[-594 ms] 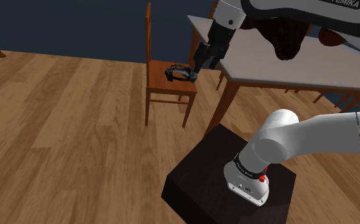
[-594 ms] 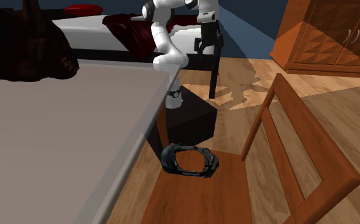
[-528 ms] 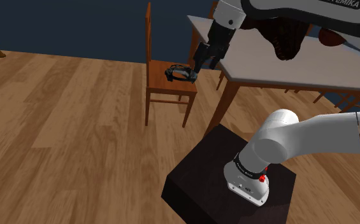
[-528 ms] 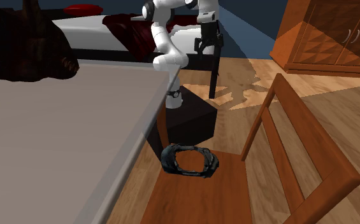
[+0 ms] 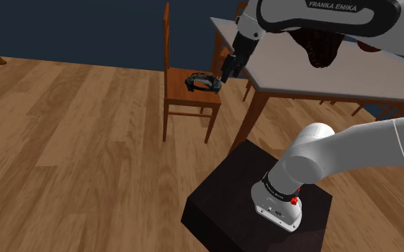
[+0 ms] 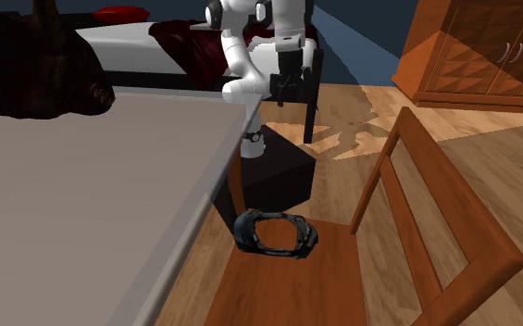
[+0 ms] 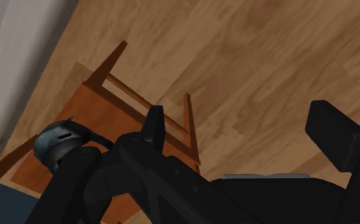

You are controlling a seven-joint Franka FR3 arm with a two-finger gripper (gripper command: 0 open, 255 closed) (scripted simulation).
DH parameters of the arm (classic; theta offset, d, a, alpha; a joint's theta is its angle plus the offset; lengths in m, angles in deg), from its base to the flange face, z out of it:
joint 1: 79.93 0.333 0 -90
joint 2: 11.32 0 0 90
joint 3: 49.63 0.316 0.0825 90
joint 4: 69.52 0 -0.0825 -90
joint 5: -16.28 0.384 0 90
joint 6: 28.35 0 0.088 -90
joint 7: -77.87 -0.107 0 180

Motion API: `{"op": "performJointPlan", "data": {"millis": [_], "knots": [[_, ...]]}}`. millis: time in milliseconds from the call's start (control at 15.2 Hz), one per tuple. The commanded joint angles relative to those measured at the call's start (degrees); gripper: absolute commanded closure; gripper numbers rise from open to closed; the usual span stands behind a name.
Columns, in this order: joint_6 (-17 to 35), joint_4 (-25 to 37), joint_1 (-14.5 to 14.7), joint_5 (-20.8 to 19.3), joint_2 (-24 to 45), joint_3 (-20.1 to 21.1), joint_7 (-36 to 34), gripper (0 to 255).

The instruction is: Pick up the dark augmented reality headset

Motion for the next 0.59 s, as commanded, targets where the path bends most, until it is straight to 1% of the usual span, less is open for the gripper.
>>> {"op": "performJointPlan", "data": {"millis": [0, 264, 528], "knots": [[1.7, 0.6, 0.1, -1.3, 2.3, -2.3, 4.8, 0], [5.9, 2.8, 0.4, -3.2, 8.7, -7.1, 14.1, 0], [9.8, 6.5, 1.2, -3.6, 16.2, -11.5, 23.6, 0]]}}
